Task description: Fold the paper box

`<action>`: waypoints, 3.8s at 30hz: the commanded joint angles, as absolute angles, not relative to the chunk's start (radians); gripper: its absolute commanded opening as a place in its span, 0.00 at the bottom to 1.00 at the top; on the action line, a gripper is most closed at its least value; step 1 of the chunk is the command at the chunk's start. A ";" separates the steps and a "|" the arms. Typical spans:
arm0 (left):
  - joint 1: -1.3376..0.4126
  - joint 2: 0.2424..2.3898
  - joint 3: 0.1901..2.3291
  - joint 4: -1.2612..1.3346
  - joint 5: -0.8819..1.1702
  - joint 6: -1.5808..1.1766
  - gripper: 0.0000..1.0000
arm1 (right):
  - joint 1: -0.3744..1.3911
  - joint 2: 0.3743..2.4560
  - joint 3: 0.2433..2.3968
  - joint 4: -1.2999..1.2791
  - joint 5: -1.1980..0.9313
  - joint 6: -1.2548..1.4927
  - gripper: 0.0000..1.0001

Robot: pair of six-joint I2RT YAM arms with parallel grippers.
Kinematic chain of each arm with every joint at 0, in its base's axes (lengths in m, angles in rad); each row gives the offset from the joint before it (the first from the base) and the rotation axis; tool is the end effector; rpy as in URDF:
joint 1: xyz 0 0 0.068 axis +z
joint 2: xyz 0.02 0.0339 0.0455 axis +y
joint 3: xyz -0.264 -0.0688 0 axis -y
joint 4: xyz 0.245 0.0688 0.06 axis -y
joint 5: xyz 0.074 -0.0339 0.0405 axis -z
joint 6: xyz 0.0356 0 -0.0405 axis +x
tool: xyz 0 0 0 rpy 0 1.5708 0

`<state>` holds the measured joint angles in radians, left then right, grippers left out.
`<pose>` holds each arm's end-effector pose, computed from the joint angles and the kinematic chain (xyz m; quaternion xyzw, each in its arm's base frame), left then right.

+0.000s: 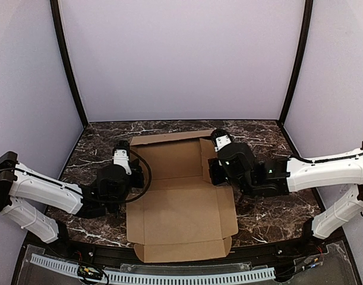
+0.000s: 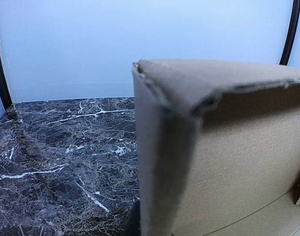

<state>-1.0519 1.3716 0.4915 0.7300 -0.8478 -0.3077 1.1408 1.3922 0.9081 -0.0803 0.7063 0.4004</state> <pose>0.1554 -0.2182 0.2071 0.0014 0.7413 -0.1311 0.6583 0.1474 0.2660 0.2583 -0.1419 0.8266 0.0978 0.5357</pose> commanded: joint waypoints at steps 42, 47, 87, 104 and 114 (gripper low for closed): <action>-1.143 1.046 0.393 0.598 -0.681 -0.110 0.60 | 0.972 1.493 0.656 0.686 0.448 0.076 0.00; -1.143 0.855 0.483 0.325 -0.527 0.044 0.59 | 0.923 1.564 0.572 0.931 0.247 -0.010 0.00; -0.900 1.620 1.263 0.019 0.200 -0.045 0.01 | 0.848 1.908 0.679 1.178 -0.166 -0.083 0.00; -0.897 1.692 1.253 -0.008 0.169 -0.068 0.01 | 0.847 1.902 0.636 1.217 -0.145 -0.077 0.26; -0.900 1.718 1.259 -0.048 0.170 -0.071 0.01 | 0.848 1.883 0.599 1.248 -0.130 -0.071 0.34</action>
